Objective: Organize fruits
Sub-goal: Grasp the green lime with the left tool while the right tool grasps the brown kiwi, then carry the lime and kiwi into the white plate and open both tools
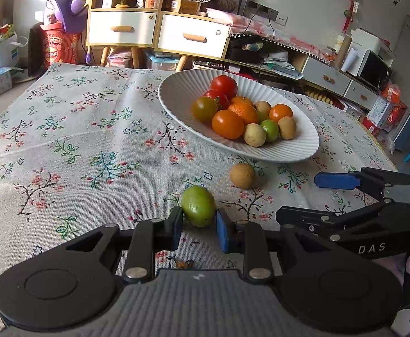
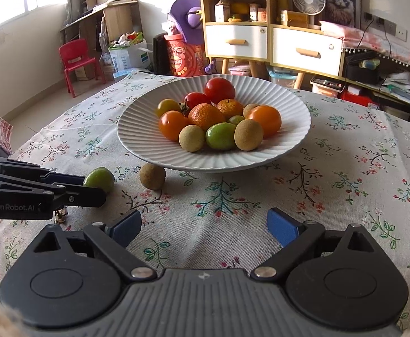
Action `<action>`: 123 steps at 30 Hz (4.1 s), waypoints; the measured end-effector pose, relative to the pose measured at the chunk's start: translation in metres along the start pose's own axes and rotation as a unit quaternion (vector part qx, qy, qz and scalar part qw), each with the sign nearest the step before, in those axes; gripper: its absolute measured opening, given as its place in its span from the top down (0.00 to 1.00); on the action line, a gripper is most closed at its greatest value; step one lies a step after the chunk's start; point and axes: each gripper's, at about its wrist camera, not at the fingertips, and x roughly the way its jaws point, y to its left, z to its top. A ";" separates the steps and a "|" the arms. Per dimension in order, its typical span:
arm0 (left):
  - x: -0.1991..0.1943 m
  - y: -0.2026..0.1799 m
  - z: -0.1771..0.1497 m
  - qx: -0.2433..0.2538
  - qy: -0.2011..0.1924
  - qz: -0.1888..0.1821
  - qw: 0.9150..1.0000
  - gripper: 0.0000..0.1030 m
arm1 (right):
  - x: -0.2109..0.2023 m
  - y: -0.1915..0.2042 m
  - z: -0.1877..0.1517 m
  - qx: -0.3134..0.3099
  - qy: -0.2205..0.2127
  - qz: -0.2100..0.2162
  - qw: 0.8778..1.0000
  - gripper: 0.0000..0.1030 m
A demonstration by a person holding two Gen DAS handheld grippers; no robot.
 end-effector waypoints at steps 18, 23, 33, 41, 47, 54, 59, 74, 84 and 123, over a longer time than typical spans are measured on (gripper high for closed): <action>-0.008 0.014 -0.003 -0.027 -0.006 -0.002 1.000 0.82 | 0.014 0.030 0.008 -0.049 -0.017 0.006 0.999 0.61; -0.007 0.014 -0.003 -0.030 -0.008 0.000 1.000 0.82 | 0.017 0.035 0.008 -0.047 -0.026 -0.004 0.999 0.66; -0.003 0.012 -0.001 -0.032 -0.015 0.010 0.999 0.82 | 0.022 0.042 0.015 -0.041 -0.033 0.003 0.999 0.72; 0.000 0.011 0.001 -0.033 -0.019 0.014 0.999 0.82 | 0.025 0.036 0.018 -0.019 -0.033 0.009 0.999 0.73; 0.000 0.011 0.001 -0.032 -0.019 0.015 0.999 0.82 | 0.026 0.034 0.020 0.004 -0.036 0.018 0.999 0.78; 0.000 0.010 0.003 -0.027 -0.013 0.016 0.999 0.83 | 0.021 0.034 0.020 0.005 -0.035 0.018 0.999 0.79; -0.001 0.009 0.007 -0.028 -0.008 0.014 0.999 0.83 | 0.014 0.035 0.022 0.001 -0.033 0.021 0.999 0.79; -0.020 0.003 0.021 -0.034 -0.025 -0.006 0.999 0.83 | -0.018 0.033 0.024 0.003 -0.033 0.027 0.999 0.79; -0.025 -0.020 0.042 -0.022 -0.040 -0.029 0.999 0.83 | -0.029 0.009 0.038 0.031 -0.066 0.001 0.997 0.79; 0.042 -0.061 0.058 0.000 -0.003 -0.077 0.997 0.81 | 0.001 -0.058 0.050 0.106 -0.055 -0.030 0.992 0.77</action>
